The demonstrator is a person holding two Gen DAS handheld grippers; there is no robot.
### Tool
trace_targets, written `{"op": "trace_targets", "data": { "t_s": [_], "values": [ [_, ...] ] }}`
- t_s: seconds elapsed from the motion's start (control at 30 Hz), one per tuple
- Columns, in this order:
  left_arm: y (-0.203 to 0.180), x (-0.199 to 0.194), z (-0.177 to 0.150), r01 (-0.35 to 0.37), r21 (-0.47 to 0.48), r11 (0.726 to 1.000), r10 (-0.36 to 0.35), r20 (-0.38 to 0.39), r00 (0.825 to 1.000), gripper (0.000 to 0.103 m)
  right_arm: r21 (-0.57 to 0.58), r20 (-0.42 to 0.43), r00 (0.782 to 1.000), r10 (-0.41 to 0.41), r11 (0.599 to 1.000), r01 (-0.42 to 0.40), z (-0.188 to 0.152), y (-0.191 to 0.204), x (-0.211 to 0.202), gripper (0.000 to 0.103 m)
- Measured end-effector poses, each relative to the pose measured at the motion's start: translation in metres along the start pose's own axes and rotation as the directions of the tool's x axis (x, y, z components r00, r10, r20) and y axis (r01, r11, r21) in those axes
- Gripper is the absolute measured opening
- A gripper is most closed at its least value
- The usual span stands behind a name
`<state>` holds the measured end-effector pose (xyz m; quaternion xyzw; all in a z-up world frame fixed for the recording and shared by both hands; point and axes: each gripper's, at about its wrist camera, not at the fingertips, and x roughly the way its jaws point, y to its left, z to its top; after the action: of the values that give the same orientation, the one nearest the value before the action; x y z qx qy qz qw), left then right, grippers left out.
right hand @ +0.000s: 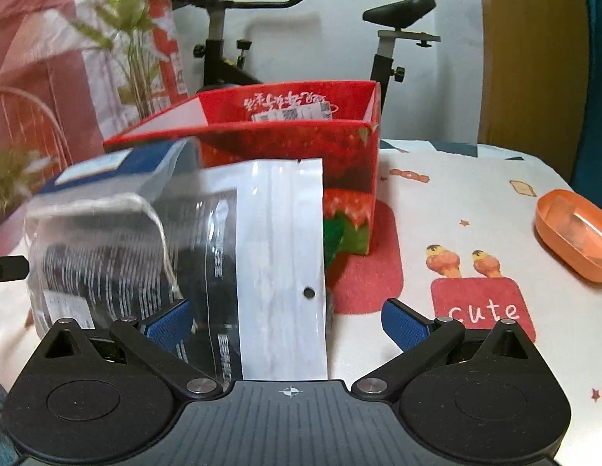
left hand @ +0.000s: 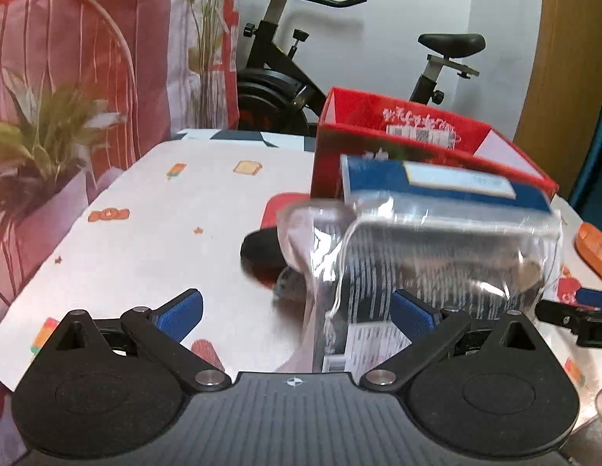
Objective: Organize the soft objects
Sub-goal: 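Move both grippers back to the clear and white plastic bags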
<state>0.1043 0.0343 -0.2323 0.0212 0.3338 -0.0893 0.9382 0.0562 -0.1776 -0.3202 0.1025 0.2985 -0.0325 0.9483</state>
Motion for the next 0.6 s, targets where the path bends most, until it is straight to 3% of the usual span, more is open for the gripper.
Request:
{"op": "trace_targets", "data": {
  "t_s": [0.2,0.37,0.5,0.6],
  "values": [
    [-0.008,0.005,-0.006,-0.026,0.054,0.998,0.025,0.009,1.000,0.103,0.015,0.029,0.999,0.025,1.000,-0.025,-0.005,-0.002,-0.001,0.103],
    [-0.005,0.004,-0.009,0.022,0.040,0.999,-0.024,0.036,0.999,0.101,-0.035,0.076,0.995,0.058,0.998,-0.055,-0.006,0.005,-0.003,0.098],
    [0.000,0.012,-0.011,0.059,0.003,0.998,-0.059,0.023,0.998,0.081,-0.091,0.103,0.992,0.077,0.994,-0.067,-0.008,0.013,-0.006,0.089],
    [0.004,0.019,-0.013,0.111,-0.029,0.993,-0.110,0.015,0.994,0.078,-0.109,0.094,0.991,0.093,0.991,-0.083,-0.009,0.014,-0.003,0.089]
  ]
}}
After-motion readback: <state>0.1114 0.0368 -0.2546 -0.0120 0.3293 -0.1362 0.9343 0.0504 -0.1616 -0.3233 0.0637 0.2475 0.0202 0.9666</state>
